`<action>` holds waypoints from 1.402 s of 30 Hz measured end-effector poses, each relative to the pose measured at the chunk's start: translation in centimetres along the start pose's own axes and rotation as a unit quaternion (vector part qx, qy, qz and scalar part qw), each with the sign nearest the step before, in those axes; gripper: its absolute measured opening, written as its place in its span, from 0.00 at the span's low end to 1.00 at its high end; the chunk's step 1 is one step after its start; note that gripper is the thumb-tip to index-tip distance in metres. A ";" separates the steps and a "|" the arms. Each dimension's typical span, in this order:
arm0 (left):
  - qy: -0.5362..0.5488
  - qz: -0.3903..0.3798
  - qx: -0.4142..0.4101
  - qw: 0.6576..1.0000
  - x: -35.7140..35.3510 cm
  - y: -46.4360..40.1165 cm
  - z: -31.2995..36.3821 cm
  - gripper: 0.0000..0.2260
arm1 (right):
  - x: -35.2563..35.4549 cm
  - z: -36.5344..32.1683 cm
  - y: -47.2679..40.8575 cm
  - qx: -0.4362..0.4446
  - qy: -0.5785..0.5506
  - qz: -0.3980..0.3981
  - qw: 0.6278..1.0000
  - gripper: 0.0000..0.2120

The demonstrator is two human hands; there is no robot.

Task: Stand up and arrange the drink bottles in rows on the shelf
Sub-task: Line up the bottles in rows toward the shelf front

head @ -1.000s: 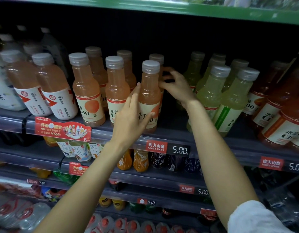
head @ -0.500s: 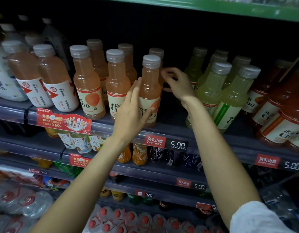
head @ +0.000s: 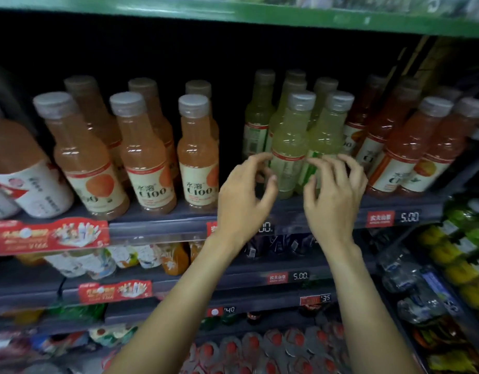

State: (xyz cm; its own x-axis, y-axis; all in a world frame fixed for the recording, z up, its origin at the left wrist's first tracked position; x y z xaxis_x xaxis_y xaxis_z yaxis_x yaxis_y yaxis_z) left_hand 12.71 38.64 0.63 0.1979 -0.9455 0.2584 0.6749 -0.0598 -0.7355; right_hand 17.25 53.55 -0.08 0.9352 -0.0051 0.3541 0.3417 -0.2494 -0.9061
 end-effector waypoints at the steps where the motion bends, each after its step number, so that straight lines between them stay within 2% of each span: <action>1: -0.007 -0.029 0.039 0.999 -1.3 -0.2 -0.8 0.18 | -0.2 0.6 0.1 -0.006 0.013 -0.008 1.000 0.13; 4: 0.030 -0.067 0.114 0.991 -4.5 -1.4 -2.8 0.32 | -0.6 1.9 -0.1 -0.042 0.017 -0.055 0.997 0.16; 6: 0.073 -0.063 0.130 0.987 -5.9 -2.1 -3.5 0.36 | -0.9 2.3 -0.4 -0.055 -0.002 -0.094 0.994 0.16; 8: 0.094 -0.064 0.137 0.984 -6.7 -2.5 -3.8 0.37 | -0.9 2.6 -0.6 -0.065 -0.005 -0.114 0.991 0.16; 12: 0.085 -0.048 0.135 0.986 -6.7 -2.2 -4.2 0.38 | 0.1 2.0 -1.2 -0.109 -0.084 -0.068 0.988 0.13; 16: -0.089 0.061 0.120 0.987 -6.2 -1.0 -3.3 0.40 | -0.9 -0.6 -2.2 -0.165 -0.263 -0.179 0.934 0.19; 18: -0.093 0.086 0.114 0.985 -6.0 0.3 -2.8 0.38 | -1.8 -1.5 -2.5 -0.180 -0.294 -0.219 0.913 0.24; 20: -0.044 0.085 0.093 0.991 -5.4 1.5 -2.7 0.37 | -2.6 -1.8 -3.0 -0.187 -0.300 -0.242 0.904 0.28; 25: 0.042 0.068 0.124 0.989 -3.4 1.3 -2.7 0.32 | -3.5 -2.0 -4.5 -0.157 -0.298 -0.277 0.900 0.30; 28: 0.059 0.071 0.132 0.987 -2.8 0.5 -2.9 0.34 | -3.6 -2.1 -4.6 -0.131 -0.304 -0.292 0.898 0.30; 32: 0.050 0.086 0.139 0.985 -2.1 0.5 -3.3 0.38 | -3.8 -2.4 -4.1 -0.116 -0.324 -0.323 0.881 0.30; 37: -0.015 0.107 0.095 0.990 -1.4 0.3 -2.8 0.35 | -3.7 -2.5 -4.2 -0.093 -0.360 -0.366 0.853 0.29; 42: -0.051 0.113 0.082 0.989 -1.0 0.2 -2.4 0.34 | -3.8 -2.4 -4.0 -0.077 -0.365 -0.367 0.852 0.29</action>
State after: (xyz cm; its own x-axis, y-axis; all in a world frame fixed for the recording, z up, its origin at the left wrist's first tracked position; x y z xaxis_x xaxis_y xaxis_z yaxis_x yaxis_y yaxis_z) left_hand 10.97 38.78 -1.26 0.4213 -0.8914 0.1670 0.7101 0.2097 -0.6721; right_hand 12.08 52.26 2.76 0.3014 0.7975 0.5227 0.8961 -0.0496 -0.4410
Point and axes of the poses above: each hand's wrist, its own y-axis away from the middle knuckle, its own x-axis out of the back of the hand, z = x × y, the point moved 2 cm from there along -y, towards the middle knuckle, and after that the axes turned 12 degrees about z, right-handed, at the moved point
